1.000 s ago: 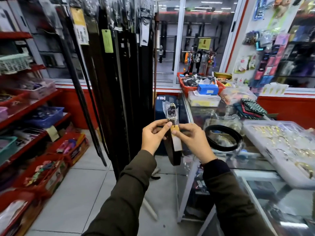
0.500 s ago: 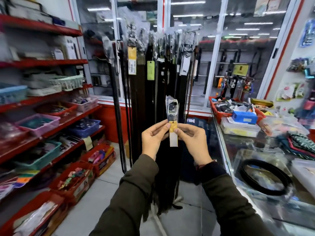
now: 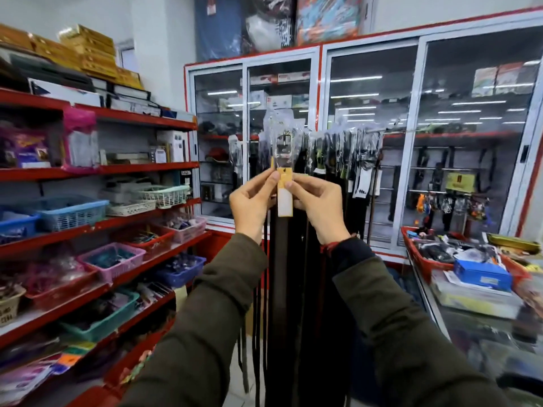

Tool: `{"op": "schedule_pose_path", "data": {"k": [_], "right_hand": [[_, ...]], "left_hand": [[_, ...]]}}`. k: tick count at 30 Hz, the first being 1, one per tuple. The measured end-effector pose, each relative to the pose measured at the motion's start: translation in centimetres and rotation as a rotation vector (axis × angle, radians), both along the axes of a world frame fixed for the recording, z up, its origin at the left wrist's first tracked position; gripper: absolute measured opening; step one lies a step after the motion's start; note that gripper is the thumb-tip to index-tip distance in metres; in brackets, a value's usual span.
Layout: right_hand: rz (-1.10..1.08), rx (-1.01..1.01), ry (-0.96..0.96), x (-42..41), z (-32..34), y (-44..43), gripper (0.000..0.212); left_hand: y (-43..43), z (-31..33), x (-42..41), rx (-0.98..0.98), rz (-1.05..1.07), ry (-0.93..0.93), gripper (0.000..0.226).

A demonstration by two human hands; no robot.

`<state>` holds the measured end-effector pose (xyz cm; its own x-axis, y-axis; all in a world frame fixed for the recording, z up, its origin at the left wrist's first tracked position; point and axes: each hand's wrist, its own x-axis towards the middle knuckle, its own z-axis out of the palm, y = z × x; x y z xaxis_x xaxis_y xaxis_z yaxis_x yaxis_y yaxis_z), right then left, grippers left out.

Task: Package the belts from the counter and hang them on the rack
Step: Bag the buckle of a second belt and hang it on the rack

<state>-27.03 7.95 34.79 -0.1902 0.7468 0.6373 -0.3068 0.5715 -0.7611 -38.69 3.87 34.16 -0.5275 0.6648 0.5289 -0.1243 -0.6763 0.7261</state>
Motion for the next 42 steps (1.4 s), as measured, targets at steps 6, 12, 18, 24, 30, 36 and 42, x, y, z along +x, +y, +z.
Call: {"op": "schedule_pose_path", "data": {"k": [6,12,18,24,30,36,42], "right_hand": [[0.017,-0.037,0.02,-2.2,3.8,0.5,0.031],[0.007,-0.06,0.012,-3.3,5.7,1.1,0.03],[-0.012,-0.123,0.0,-3.8,5.0,1.9,0.031],[-0.077,-0.146,-0.034,-4.2,3.8,3.4,0.029],[-0.274,-0.051,-0.095,-3.8,0.4,5.0,0.026],[-0.498,0.124,-0.081,-0.2,-5.5,5.2,0.033],[-0.739,0.185,-0.283,6.5,-12.2,5.4,0.043]], "left_hand": [[1.5,3.6,-2.2,0.043,0.027,-0.015,0.027],[2.4,5.5,-3.4,0.018,0.03,-0.034,0.024],[3.0,4.8,-3.6,-0.035,-0.025,-0.041,0.026],[3.9,3.8,-3.9,-0.083,-0.007,-0.001,0.025],[4.9,1.1,-2.9,-0.054,0.226,0.247,0.027],[5.1,-4.7,1.0,-0.03,0.619,0.699,0.057],[5.8,-11.1,6.6,-0.047,0.599,1.015,0.059]]}}
